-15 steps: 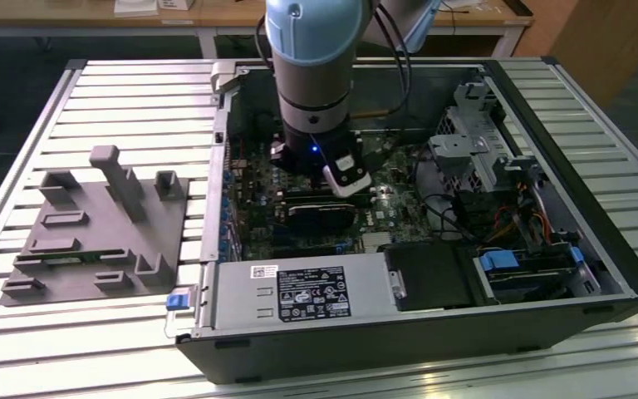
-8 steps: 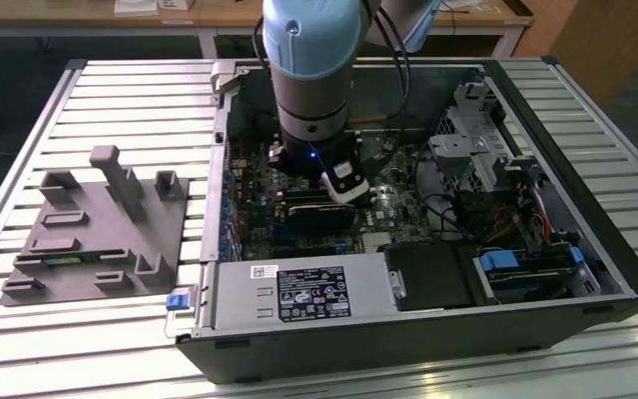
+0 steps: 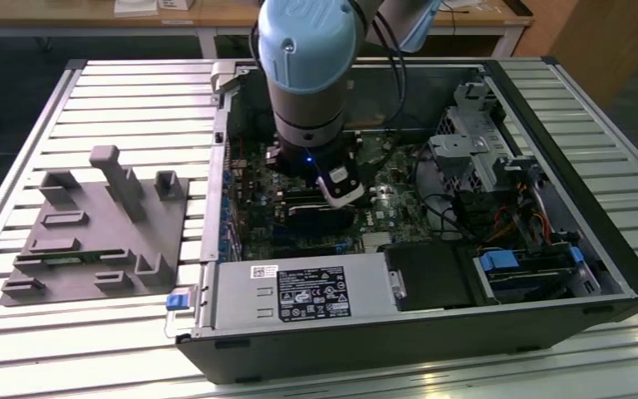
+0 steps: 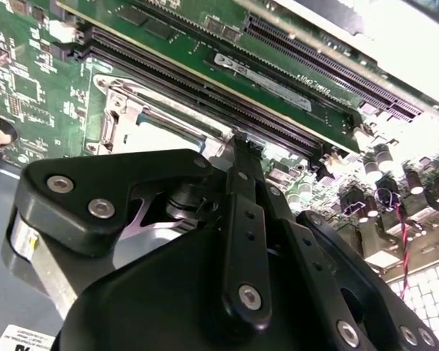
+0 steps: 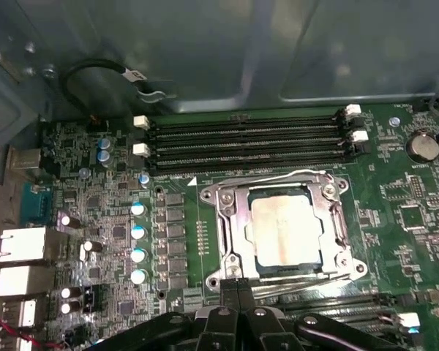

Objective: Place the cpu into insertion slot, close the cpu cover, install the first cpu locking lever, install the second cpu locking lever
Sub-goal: 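Install the second cpu locking lever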

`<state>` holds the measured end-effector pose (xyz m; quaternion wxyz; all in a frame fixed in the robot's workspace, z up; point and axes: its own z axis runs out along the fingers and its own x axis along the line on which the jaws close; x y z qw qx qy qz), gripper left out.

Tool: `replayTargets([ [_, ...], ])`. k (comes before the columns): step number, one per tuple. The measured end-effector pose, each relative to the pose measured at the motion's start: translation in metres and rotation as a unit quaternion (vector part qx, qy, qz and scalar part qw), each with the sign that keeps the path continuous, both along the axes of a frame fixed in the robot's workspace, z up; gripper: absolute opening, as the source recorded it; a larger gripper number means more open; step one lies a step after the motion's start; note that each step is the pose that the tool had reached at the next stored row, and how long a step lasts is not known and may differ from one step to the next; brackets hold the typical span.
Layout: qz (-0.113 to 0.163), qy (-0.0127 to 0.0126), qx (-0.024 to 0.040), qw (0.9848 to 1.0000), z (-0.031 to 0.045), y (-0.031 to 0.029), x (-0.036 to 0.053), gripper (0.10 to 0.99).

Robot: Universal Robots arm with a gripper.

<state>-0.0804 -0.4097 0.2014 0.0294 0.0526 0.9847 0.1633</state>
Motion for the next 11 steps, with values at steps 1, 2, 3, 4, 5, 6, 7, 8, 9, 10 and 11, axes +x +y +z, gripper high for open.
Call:
replayTargets([
  [1, 0.000, 0.0000, 0.0022, 1.0000, -0.0007, -0.0001, -0.0004, 0.106],
  [2, 0.000, 0.0000, 0.0047, 1.0000, -0.0014, -0.0004, -0.0008, 0.106],
  [3, 0.000, 0.0000, 0.0068, 1.0000, -0.0021, -0.0006, -0.0012, 0.106],
  [4, 0.001, 0.0000, 0.0089, 1.0000, -0.0027, -0.0010, -0.0016, 0.106],
  [5, 0.001, 0.0001, 0.0108, 0.9999, -0.0034, -0.0013, -0.0020, 0.106],
  [6, 0.001, 0.0000, 0.0129, 0.9999, -0.0041, -0.0016, -0.0024, 0.106],
  [7, 0.001, 0.0000, 0.0148, 0.9999, -0.0048, -0.0020, -0.0029, 0.106],
  [8, 0.001, 0.0000, 0.0163, 0.9999, -0.0053, -0.0024, -0.0032, 0.106],
  [9, 0.001, 0.0000, 0.0204, 0.9998, -0.0074, -0.0038, -0.0046, 0.106],
  [10, 0.001, 0.0000, 0.0215, 0.9998, -0.0082, -0.0041, -0.0051, 0.106],
  [11, 0.001, 0.0000, 0.0227, 0.9997, -0.0090, -0.0044, -0.0054, 0.106],
])
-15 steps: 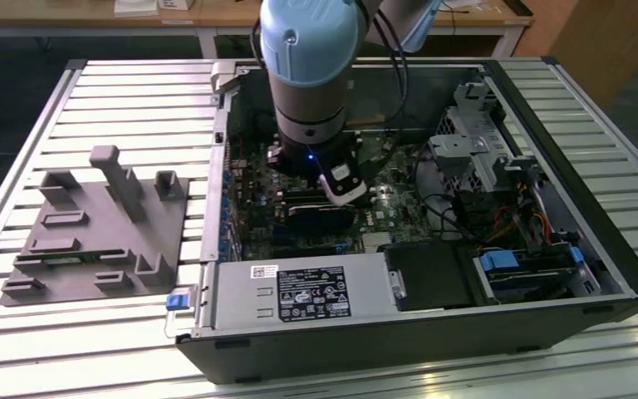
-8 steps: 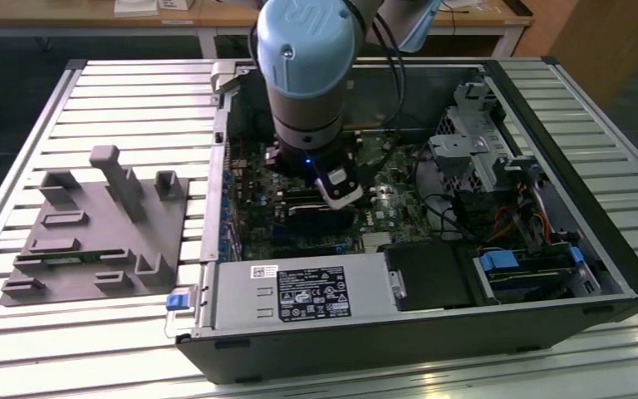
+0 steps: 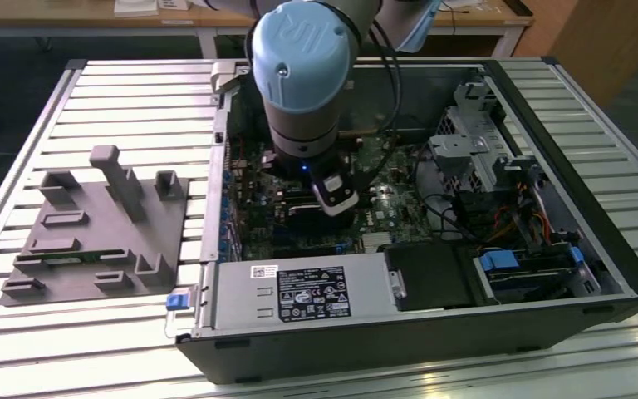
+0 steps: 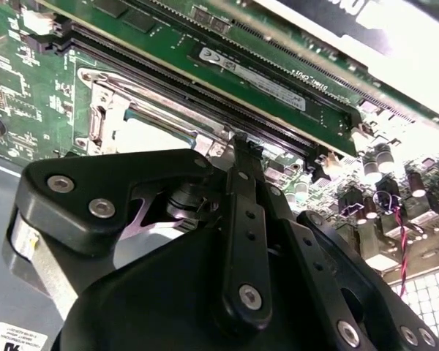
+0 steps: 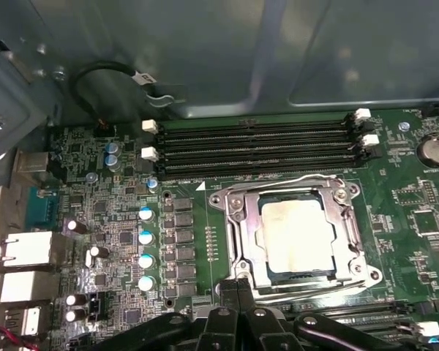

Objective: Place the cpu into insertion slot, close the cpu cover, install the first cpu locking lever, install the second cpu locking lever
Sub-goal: 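Install the second cpu locking lever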

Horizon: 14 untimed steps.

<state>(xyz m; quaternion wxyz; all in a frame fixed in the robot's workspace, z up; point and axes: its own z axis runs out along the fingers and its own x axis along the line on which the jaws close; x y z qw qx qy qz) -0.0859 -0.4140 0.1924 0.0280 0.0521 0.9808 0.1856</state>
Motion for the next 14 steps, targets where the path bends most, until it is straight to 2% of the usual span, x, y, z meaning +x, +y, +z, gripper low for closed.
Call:
replayTargets([
  [6, 0.000, 0.0000, 0.0073, 1.0000, -0.0041, -0.0003, -0.0011, 0.106],
  [14, 0.001, 0.0000, 0.0113, 0.9999, -0.0077, -0.0003, -0.0020, 0.106],
])
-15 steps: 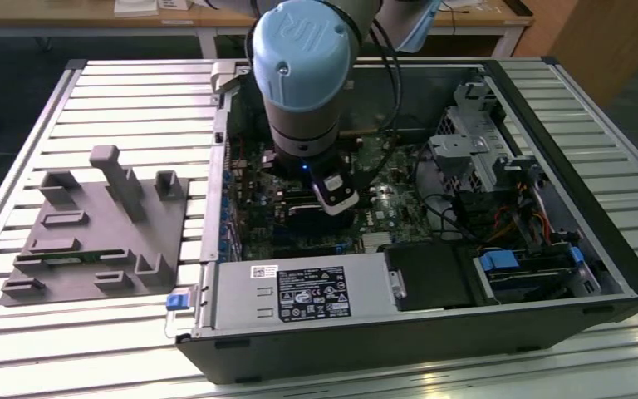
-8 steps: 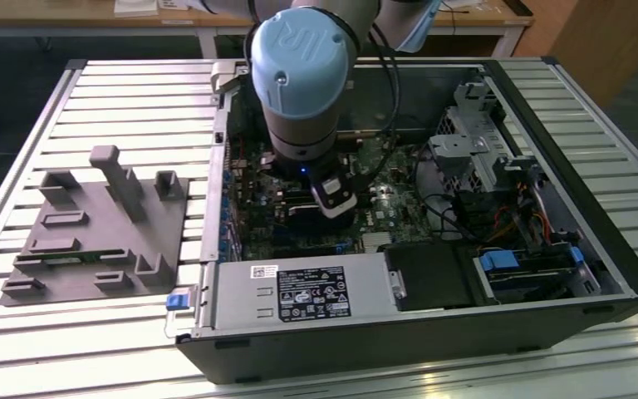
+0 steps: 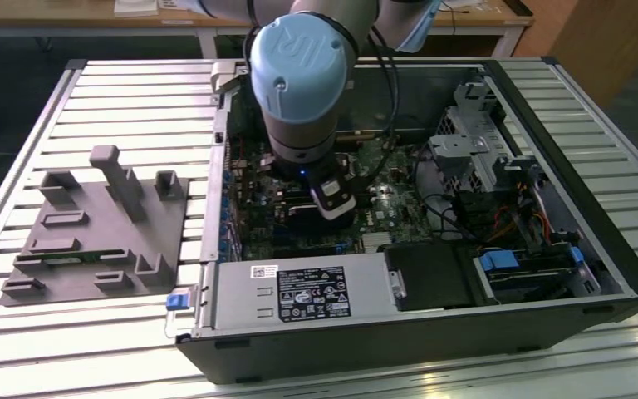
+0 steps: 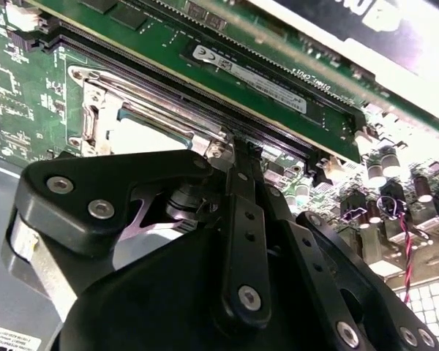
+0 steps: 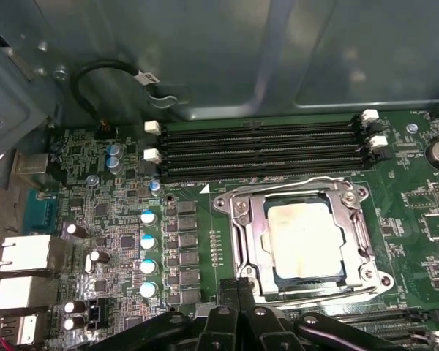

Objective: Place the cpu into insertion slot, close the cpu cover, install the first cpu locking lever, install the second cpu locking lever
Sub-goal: 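Install the second cpu locking lever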

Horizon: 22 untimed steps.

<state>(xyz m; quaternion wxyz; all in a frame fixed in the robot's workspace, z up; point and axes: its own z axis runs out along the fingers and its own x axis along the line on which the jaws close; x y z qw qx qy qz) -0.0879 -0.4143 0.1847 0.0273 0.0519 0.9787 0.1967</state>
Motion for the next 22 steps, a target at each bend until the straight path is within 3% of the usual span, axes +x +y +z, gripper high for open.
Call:
replayTargets([
  [8, 0.000, 0.0000, 0.0002, 1.0000, -0.0015, 0.0001, -0.0012, 0.106],
  [14, 0.000, -0.0002, 0.0005, 1.0000, 0.0023, 0.0002, -0.0011, 0.106],
  [22, 0.000, 0.0000, -0.0002, 1.0000, 0.0179, 0.0000, -0.0012, 0.106],
])
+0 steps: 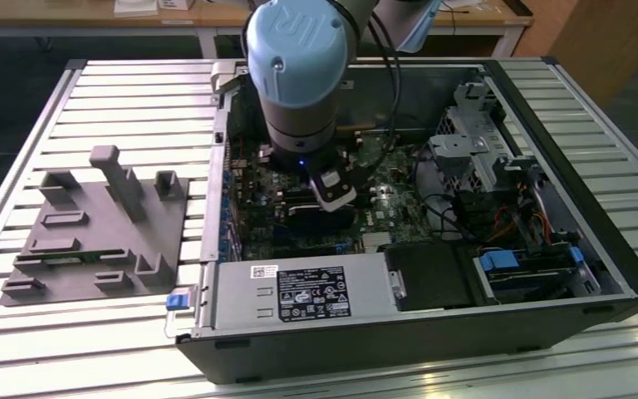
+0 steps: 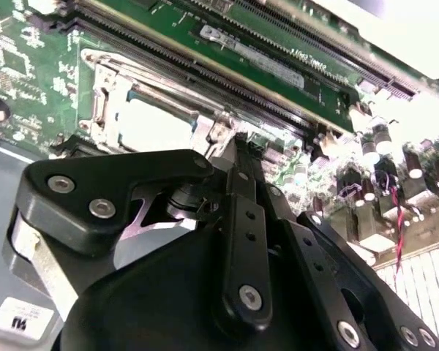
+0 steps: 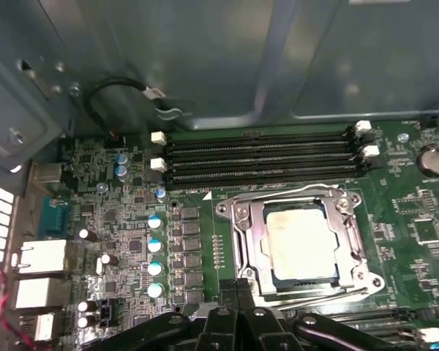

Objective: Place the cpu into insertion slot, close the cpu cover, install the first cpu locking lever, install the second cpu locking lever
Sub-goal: 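Install the second cpu locking lever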

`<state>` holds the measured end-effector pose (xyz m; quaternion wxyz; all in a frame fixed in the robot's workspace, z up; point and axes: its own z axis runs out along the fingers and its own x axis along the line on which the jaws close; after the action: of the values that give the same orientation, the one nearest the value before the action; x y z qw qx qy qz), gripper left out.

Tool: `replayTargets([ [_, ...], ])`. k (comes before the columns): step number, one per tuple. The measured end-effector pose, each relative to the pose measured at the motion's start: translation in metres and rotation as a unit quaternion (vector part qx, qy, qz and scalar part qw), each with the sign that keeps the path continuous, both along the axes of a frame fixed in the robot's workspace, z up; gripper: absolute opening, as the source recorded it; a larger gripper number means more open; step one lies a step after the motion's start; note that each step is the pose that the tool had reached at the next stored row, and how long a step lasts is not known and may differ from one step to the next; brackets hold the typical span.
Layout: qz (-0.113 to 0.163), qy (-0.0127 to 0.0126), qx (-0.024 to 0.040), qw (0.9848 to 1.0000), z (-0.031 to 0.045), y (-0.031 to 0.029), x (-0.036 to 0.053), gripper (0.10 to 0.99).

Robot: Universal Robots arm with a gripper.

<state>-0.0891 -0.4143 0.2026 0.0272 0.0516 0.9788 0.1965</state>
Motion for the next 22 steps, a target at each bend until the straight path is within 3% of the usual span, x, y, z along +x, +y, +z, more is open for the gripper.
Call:
replayTargets([
  [2, 0.000, 0.0000, -0.0024, 1.0000, 0.0046, 0.0000, 0.0003, 0.106],
  [5, 0.000, 0.0000, -0.0108, 0.9999, 0.0099, 0.0001, 0.0011, 0.106],
  [11, -0.003, 0.0000, -0.0418, 0.9991, 0.0161, 0.0001, 0.0049, 0.106],
  [15, -0.003, 0.0000, -0.0554, 0.9985, 0.0164, 0.0017, 0.0101, 0.106],
  [19, -0.003, 0.0000, -0.0688, 0.9976, 0.0164, 0.0080, 0.0132, 0.106],
  [22, -0.003, -0.0001, -0.0789, 0.9969, 0.0164, 0.0171, 0.0143, 0.106],
])
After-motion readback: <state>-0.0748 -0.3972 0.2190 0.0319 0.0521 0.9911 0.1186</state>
